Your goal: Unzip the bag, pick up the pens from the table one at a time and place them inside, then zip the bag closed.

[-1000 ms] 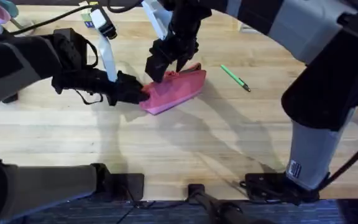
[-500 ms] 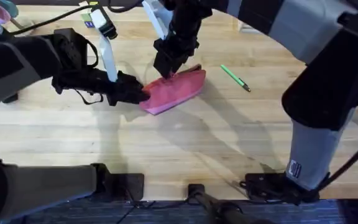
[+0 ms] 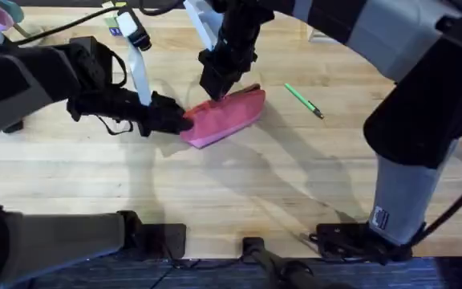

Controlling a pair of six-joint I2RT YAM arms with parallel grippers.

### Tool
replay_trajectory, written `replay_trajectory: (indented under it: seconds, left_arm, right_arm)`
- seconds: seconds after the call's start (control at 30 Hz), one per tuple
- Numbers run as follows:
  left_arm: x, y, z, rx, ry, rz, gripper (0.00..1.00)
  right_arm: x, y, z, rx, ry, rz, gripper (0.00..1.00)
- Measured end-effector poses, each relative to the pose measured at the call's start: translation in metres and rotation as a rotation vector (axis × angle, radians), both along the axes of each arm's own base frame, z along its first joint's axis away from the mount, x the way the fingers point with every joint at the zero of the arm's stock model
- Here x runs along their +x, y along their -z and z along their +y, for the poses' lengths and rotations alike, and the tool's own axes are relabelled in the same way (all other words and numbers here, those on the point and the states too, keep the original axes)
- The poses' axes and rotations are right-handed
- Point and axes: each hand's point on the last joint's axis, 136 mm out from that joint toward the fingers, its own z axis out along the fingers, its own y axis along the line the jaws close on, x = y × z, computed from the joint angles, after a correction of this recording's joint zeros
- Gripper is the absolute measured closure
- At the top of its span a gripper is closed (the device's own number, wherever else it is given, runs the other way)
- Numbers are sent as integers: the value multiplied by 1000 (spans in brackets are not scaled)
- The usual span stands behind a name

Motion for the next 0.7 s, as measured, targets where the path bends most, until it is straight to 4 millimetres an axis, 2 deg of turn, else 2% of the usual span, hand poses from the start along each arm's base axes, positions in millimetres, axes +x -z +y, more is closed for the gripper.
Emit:
replay_trajectory:
  seconds: [0.7]
  left_arm:
    - [-1,1,1,6,-1,6,959]
  right_arm:
    - [-2,-10,8,47,-10,9,971]
